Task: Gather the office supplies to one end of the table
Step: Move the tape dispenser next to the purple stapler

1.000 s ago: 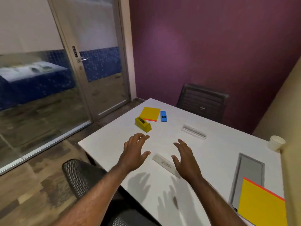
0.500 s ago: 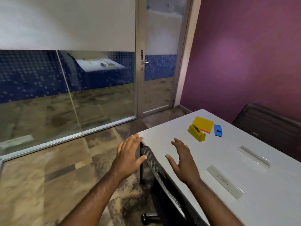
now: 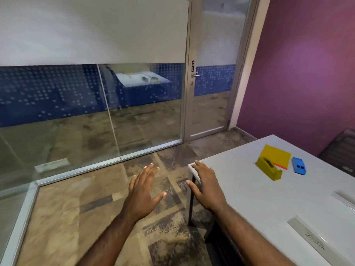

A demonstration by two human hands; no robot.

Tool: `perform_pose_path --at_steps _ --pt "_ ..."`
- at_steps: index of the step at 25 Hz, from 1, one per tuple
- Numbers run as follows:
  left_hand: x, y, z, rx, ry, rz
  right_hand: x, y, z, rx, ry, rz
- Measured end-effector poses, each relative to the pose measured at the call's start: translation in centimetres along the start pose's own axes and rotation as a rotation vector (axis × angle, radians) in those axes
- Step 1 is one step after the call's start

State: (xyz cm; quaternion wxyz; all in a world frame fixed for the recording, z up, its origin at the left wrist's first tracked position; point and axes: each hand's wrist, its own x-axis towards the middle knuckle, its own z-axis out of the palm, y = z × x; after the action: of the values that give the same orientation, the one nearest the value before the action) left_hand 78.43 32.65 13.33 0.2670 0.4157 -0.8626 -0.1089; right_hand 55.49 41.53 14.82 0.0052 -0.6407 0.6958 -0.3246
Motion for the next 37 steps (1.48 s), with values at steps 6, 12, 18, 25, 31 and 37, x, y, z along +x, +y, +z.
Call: perform_pose_path --at_steps 6,12,18,25,31,37 --pt "9.3 -1.4 4.4 -0.013 -0.087 0.076 6.1 6.4 2.5 -0.037 0.04 0.076" --pt "18.7 -1.2 10.1 -0.044 -0.224 0.152 10.7 13.7 3.8 -0.028 0.058 0.211" --pt "26.9 0.7 16.7 -0.091 -0.371 0.31 11.9 18.9 2.7 -0.087 0.141 0.394" --pt "35.2 3.2 28.2 -0.11 -0.557 0.517 12.2 23.6 4.4 -0.174 0.158 0.672" --pt "40.8 4.9 37.1 -0.156 -0.731 0.753 13.3 28.1 7.7 -0.204 0.243 0.928" --pt "44.5 7.6 44.2 -0.161 -0.828 0.828 13.9 33.8 7.9 -0.165 0.392 1.158"
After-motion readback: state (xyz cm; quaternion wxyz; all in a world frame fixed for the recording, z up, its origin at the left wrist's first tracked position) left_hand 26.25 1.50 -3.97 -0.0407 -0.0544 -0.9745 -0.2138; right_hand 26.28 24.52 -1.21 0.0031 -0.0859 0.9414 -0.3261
